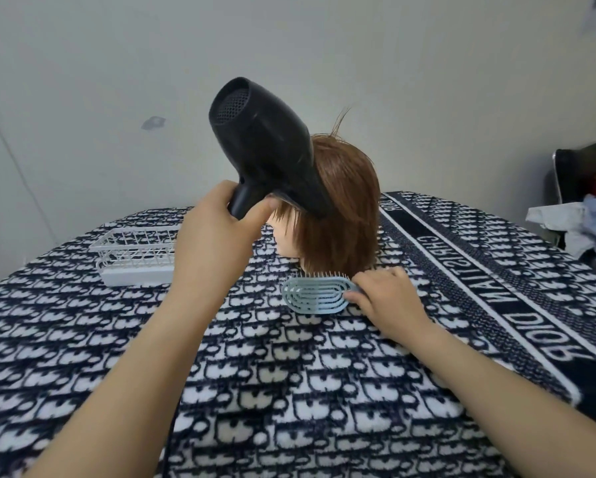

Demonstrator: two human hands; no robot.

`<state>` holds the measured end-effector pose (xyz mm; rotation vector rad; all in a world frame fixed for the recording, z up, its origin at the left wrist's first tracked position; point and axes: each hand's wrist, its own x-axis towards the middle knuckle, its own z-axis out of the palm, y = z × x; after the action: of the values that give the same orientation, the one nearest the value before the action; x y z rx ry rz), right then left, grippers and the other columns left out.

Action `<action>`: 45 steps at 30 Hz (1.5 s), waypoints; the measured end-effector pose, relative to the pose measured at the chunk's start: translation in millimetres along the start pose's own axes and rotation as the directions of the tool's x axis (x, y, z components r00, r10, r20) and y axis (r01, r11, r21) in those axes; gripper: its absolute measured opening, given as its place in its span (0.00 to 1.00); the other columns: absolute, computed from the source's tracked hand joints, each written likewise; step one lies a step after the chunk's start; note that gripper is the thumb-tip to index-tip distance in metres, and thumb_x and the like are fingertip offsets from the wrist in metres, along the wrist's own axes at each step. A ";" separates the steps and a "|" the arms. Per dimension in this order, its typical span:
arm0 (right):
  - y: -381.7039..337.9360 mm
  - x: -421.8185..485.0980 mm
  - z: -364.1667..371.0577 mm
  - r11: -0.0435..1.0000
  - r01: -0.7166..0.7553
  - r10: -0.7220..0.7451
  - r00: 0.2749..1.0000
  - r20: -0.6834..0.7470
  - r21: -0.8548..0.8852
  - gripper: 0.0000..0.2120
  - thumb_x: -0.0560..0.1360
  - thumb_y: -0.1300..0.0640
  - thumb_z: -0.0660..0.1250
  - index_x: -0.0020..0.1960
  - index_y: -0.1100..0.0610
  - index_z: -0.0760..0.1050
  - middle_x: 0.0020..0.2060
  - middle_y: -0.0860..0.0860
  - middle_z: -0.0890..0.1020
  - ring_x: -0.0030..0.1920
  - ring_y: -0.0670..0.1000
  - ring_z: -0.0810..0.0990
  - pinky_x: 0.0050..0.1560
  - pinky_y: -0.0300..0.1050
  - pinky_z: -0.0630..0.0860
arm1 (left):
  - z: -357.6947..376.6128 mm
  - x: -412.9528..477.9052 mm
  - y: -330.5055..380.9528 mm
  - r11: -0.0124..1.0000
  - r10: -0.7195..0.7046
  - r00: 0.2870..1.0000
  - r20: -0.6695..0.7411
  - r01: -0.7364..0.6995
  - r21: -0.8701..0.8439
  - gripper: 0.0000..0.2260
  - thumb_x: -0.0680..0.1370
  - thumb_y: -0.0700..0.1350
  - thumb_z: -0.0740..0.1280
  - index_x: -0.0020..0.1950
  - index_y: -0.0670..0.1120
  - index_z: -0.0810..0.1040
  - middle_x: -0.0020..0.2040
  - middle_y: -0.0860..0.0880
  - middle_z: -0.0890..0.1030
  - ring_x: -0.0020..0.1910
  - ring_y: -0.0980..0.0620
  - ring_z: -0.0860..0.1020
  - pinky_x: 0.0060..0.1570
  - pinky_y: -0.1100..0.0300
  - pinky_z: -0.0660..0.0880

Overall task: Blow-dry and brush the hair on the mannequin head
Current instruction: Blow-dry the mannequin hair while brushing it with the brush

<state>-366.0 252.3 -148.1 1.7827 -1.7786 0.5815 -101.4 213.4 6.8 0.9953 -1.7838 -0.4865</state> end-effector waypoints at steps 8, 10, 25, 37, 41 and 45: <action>35.8 10.2 -32.2 0.990 0.000 0.025 0.984 -0.178 0.138 0.12 0.77 0.45 0.58 0.45 0.51 0.75 0.37 0.43 0.78 0.37 0.48 0.74 0.46 0.42 0.57 | 2.8 -2.3 3.5 0.995 0.026 0.999 -0.035 -0.022 0.095 0.15 0.77 0.63 0.69 0.47 0.52 0.75 0.36 0.50 0.80 0.37 0.41 0.81 0.40 0.40 0.80; 48.4 28.9 -44.1 0.996 -0.011 0.026 0.986 -0.167 0.090 0.11 0.76 0.45 0.58 0.45 0.50 0.75 0.38 0.43 0.78 0.39 0.49 0.75 0.47 0.44 0.58 | 3.8 -2.8 5.6 0.994 0.039 0.998 -0.052 -0.034 0.105 0.14 0.77 0.62 0.69 0.46 0.53 0.74 0.35 0.51 0.79 0.37 0.42 0.80 0.36 0.46 0.77; 79.6 84.3 -27.9 0.990 -0.052 0.038 0.994 0.104 0.132 0.08 0.79 0.47 0.62 0.42 0.45 0.67 0.37 0.45 0.73 0.44 0.49 0.72 0.46 0.46 0.55 | 3.7 -3.6 8.0 0.999 0.037 0.999 -0.029 -0.036 0.041 0.20 0.73 0.67 0.67 0.48 0.51 0.76 0.37 0.48 0.81 0.38 0.40 0.81 0.42 0.38 0.80; 72.5 46.5 23.8 0.951 -0.195 0.096 0.923 0.371 0.240 0.13 0.80 0.56 0.59 0.38 0.52 0.64 0.32 0.48 0.72 0.41 0.39 0.70 0.52 0.48 0.57 | 11.3 3.0 -4.6 0.992 -0.015 0.998 0.062 0.023 -0.126 0.10 0.77 0.60 0.71 0.46 0.54 0.78 0.31 0.56 0.81 0.23 0.57 0.76 0.31 0.54 0.72; 70.5 37.5 22.4 0.908 -0.288 0.116 0.870 0.479 0.303 0.13 0.81 0.50 0.57 0.38 0.48 0.65 0.31 0.42 0.73 0.43 0.46 0.70 0.49 0.47 0.57 | 11.8 2.7 -5.4 0.988 -0.030 0.996 0.084 0.043 -0.150 0.11 0.77 0.59 0.72 0.45 0.54 0.78 0.30 0.55 0.80 0.22 0.56 0.75 0.29 0.55 0.72; 66.6 28.0 19.3 0.955 -0.192 0.061 0.871 0.487 0.224 0.10 0.81 0.48 0.57 0.43 0.49 0.68 0.37 0.47 0.76 0.44 0.48 0.73 0.49 0.48 0.55 | 14.4 -0.2 -5.1 1.000 0.009 0.998 0.054 -0.009 0.013 0.13 0.77 0.62 0.71 0.46 0.52 0.76 0.33 0.52 0.81 0.31 0.47 0.81 0.36 0.45 0.80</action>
<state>-433.0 220.2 -139.2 2.1429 -2.2520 0.4772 -112.2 209.0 -3.0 0.9912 -1.8412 -0.5007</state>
